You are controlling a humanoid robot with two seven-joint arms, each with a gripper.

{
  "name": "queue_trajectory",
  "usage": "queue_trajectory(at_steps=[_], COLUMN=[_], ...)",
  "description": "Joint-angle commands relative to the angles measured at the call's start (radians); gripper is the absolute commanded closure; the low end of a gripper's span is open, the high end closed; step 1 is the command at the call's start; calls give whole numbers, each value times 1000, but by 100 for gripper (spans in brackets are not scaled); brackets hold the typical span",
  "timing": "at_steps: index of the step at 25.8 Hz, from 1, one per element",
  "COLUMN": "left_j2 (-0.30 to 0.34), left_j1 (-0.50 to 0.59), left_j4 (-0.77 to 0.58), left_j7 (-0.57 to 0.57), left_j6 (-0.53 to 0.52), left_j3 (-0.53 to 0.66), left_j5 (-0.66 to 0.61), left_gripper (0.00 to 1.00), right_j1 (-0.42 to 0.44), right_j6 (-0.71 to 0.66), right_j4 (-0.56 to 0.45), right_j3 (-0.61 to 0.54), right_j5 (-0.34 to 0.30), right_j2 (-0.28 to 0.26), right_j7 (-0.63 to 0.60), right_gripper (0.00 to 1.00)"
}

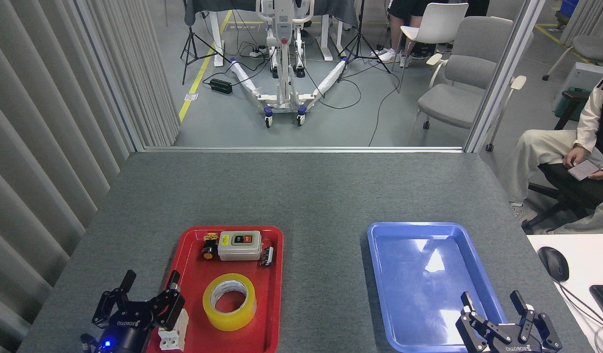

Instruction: Place and move tape with both arms

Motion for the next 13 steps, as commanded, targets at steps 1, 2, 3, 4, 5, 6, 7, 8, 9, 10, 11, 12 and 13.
queue_trajectory(at_steps=[1, 2, 3, 4, 5, 6, 7, 8, 9, 10, 11, 12, 13], left_j2=[2, 3, 3, 3, 3, 5, 5, 6, 8, 9, 8, 9, 9], left_j1=[2, 2, 2, 2, 2, 3, 3, 5, 5, 6, 6, 6, 6], left_j4=[2, 4, -1, -10, -16, -19, -21, -21, -21, -19, -18, -16, -16], left_j7=[-1, -2, -2, -2, -1, -1, -1, -1, -1, -1, -1, -1, -1], left_j6=[4, 7, 10, 16, 32, 47, 55, 58, 58, 58, 58, 56, 52], left_j3=[-2, -2, -1, 1, -1, -2, -2, -4, -4, -4, -5, -5, -4], left_j5=[1, 4, 6, 7, 7, 7, 7, 7, 7, 7, 7, 7, 9], left_gripper=[1, 1, 1, 1, 1, 1, 1, 1, 1, 1, 1, 0, 1], right_j1=[0, 0, 0, 0, 0, 0, 0, 0, 0, 0, 0, 0, 0], right_j6=[-2, -3, -3, -3, -3, -3, -5, -5, -2, 3, 4, 6, 4], right_j4=[1, 1, 1, 1, 1, 1, 1, 1, 1, 2, 2, 4, 4], right_j3=[-1, -1, -1, -1, -1, -1, -1, -1, -1, -4, -7, -9, -10], right_j5=[0, 0, 0, 0, 0, 0, 0, 0, 0, 0, 0, 0, 0], right_j2=[3, 3, 3, 3, 3, 3, 3, 3, 5, 3, 3, 3, 3], right_j7=[-6, -6, -6, -6, -6, -6, -4, -1, 0, 3, 3, 3, 5], right_gripper=[0, 0, 0, 0, 0, 0, 0, 0, 0, 0, 0, 0, 0])
